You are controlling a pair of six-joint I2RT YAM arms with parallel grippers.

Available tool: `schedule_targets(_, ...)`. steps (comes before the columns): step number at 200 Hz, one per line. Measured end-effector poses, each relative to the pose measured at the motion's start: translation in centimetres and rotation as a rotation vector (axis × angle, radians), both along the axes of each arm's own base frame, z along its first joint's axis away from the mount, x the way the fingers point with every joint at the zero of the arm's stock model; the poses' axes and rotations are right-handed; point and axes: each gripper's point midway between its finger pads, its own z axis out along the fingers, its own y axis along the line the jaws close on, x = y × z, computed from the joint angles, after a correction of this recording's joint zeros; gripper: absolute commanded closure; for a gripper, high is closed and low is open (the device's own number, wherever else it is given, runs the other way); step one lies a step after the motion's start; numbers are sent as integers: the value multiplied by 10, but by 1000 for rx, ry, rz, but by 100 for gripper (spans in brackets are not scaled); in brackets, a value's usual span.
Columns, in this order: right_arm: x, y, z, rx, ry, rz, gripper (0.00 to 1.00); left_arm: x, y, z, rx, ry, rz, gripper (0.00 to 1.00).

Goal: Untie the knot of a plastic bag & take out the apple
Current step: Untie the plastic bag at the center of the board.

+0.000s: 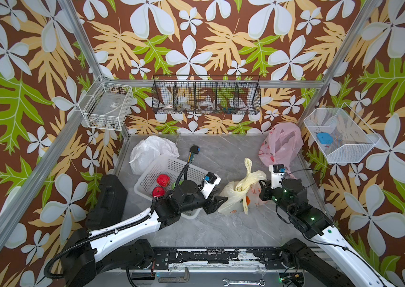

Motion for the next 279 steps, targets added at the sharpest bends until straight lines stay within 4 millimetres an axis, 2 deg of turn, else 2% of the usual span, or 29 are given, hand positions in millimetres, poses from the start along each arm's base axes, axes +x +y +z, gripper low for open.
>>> schedule_targets(10,-2,2,-1,0,6,17,100,5,-9,-5,38,-14,-13,42)
schedule_targets(27,-5,5,1,4,15,42,100,12,-25,-19,103,-15,-20,51)
schedule_targets(58,-8,13,8,12,18,88,100,10,-60,-36,185,-9,-94,56)
schedule_targets(68,-7,13,9,12,18,86,100,9,-69,-39,201,-12,-111,65)
schedule_targets(83,-7,12,6,7,30,79,100,8,-77,-46,230,-8,-128,89)
schedule_targets(97,-7,7,3,6,46,47,100,8,-78,-51,258,-2,-127,100)
schedule_targets(112,-4,-5,1,-9,63,-27,100,8,-74,-51,278,-5,-117,100)
schedule_targets(149,8,-36,-3,-58,90,-199,100,-7,-53,-34,244,-30,-129,100)
schedule_targets(159,13,-44,-7,-56,108,-234,93,-12,-46,-35,240,-27,-133,100)
schedule_targets(178,24,-60,-25,-35,170,-291,85,-23,-33,-45,230,-4,-137,100)
schedule_targets(204,28,-78,-53,27,252,-337,73,-40,-17,-75,216,75,-147,100)
schedule_targets(218,29,-75,-56,58,261,-313,63,-47,-10,-87,210,124,-141,100)
schedule_targets(231,30,-70,-53,84,252,-287,51,-49,-6,-88,194,143,-131,100)
schedule_targets(250,31,-61,-44,108,244,-244,40,-49,-7,-73,144,130,-123,100)
schedule_targets(279,30,-41,-27,117,216,-161,33,-46,-9,-45,79,84,-117,100)
